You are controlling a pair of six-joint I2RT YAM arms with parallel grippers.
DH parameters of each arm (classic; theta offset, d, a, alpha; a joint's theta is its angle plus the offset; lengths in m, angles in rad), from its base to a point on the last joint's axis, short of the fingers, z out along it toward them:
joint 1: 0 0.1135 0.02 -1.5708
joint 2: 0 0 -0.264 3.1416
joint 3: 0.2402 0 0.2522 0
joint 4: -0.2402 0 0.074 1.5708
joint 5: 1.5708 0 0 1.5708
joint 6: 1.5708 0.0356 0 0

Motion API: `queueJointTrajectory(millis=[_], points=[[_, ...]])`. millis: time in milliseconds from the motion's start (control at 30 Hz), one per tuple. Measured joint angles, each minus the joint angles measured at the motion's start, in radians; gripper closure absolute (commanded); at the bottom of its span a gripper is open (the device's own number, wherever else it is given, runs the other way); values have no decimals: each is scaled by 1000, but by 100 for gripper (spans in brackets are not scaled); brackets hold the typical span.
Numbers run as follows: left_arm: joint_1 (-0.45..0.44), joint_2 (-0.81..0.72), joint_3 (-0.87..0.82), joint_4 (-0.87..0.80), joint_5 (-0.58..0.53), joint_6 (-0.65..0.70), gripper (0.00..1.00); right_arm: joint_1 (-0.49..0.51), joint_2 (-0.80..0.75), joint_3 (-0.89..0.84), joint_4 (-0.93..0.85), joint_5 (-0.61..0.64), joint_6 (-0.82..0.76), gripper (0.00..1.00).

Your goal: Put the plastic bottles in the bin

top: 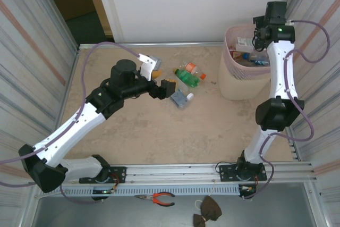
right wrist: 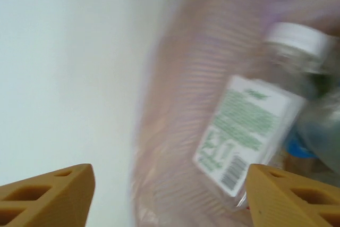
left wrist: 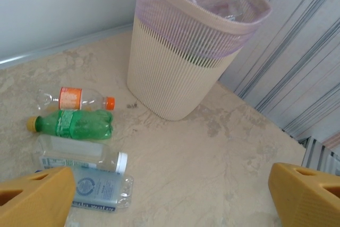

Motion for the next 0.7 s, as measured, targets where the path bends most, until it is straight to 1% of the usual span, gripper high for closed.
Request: queueJointTrajectory(millis=[67, 133, 167, 300, 367, 467, 567, 700], points=[[0, 25, 11, -21, -8, 0, 9, 0, -19, -47, 77, -66, -97, 36], [0, 48, 23, -45, -16, -1, 9, 0, -20, -63, 113, -128, -193, 39], [0, 56, 26, -52, -17, -2, 10, -2, -17, -65, 119, -160, -230, 43], [3, 78, 33, -80, -25, -11, 11, -25, 1, -68, 141, -299, -349, 63], [7, 87, 35, -90, -26, -16, 12, -42, 15, -70, 146, -353, -381, 69], [20, 107, 38, -97, -25, -29, 14, -58, 45, -82, 153, -417, -411, 71], [38, 131, 38, -100, -22, -49, 16, -60, 76, -112, 159, -453, -430, 72], [57, 150, 38, -100, -23, -71, 16, -59, 97, -182, 162, -452, -448, 72]])
